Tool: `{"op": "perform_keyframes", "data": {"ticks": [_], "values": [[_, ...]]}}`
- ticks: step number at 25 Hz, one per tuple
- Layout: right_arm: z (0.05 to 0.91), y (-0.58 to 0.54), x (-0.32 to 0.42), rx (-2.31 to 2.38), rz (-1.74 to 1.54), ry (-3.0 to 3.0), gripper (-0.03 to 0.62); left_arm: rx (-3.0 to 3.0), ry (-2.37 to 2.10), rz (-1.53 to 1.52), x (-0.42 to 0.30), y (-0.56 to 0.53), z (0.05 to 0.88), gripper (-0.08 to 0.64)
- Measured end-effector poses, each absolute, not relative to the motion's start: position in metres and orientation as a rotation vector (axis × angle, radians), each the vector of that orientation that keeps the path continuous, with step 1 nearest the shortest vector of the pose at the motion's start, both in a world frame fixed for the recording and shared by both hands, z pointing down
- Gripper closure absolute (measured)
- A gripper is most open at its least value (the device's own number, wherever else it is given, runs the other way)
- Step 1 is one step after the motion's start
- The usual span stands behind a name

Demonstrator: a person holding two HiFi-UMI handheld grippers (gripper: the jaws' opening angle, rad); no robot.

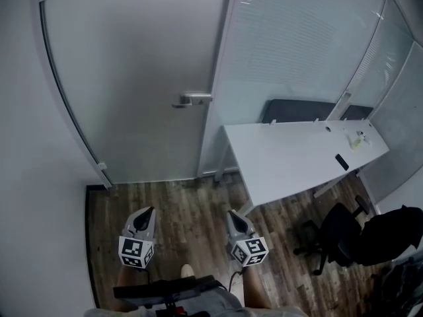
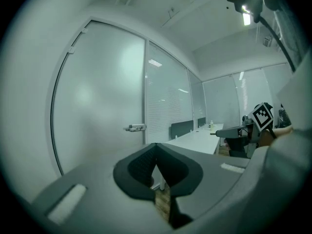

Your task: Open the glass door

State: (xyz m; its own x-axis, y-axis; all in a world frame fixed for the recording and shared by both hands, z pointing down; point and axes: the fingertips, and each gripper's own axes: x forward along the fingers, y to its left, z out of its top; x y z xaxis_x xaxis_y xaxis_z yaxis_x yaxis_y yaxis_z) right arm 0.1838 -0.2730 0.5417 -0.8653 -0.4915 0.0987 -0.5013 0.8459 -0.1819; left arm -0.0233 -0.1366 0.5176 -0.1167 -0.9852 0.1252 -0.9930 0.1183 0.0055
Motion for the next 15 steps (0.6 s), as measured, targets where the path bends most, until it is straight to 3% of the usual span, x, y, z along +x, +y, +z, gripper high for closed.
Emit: {"op": "perform_keyframes", "data": {"ticks": [15], "values": [[0.556,-0.336,0.154,0.843,0.378,-2.953,0.591,2.048,-2.241,0.171,-0.061,-0.213,0.52,0.557]]}}
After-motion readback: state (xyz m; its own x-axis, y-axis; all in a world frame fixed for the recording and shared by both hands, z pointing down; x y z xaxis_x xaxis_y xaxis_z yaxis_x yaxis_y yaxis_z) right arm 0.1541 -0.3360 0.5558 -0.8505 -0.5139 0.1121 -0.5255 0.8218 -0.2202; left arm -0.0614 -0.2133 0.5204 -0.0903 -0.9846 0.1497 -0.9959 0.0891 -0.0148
